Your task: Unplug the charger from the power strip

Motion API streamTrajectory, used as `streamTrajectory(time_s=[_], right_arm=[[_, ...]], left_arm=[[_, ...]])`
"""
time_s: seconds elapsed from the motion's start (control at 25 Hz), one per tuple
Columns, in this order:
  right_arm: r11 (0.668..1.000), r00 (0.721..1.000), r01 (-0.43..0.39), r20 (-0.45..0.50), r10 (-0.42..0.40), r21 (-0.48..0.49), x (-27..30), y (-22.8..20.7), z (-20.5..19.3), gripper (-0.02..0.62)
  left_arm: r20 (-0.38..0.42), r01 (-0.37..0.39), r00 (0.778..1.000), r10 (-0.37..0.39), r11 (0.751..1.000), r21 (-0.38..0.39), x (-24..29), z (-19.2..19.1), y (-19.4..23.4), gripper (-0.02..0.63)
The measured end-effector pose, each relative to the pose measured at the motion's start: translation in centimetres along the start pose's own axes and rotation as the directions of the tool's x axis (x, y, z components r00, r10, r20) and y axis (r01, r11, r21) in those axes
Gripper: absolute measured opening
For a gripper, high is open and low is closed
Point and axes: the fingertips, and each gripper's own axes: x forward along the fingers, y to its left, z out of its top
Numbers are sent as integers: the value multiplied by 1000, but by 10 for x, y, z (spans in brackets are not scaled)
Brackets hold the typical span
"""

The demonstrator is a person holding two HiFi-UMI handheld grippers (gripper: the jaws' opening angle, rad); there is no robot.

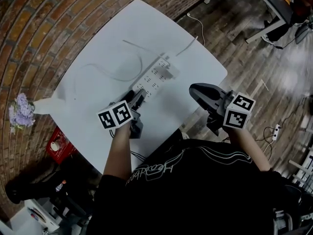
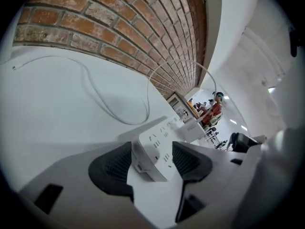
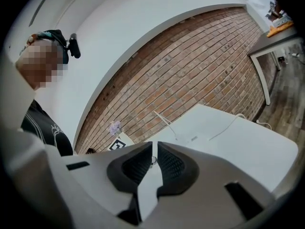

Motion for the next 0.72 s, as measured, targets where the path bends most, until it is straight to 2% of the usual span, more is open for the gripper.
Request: streamTrajectory(time_s=[0.16,0.36,0.4,0.48,0.6,0.72], right_arm=[[999,999,36,17,-36,-14,5,-13,-3,-2],[990,995,94,37,-91,-100,12,-30,-7,3],[987,994,104,33,-101,-124,14,-33,-9,14],[977,993,119,19,-118,-175,21,-37,-13,77],[958,990,137,17,-137,-251,35,-40,-13,106],[924,985,162,-6,-175,-345,48,-44,-15,133]], left_arm=[[-14,-20,1000,20,1000,-18,5,-1,4,236],[-32,-58,998,59,998,30,7,-4,8,221],[-33,-57,998,58,998,29,7,-4,8,219],[-34,-54,998,55,998,26,7,-4,8,218],[-35,-56,998,56,998,17,8,-3,8,213],[-35,-53,998,54,999,8,8,-4,8,210]])
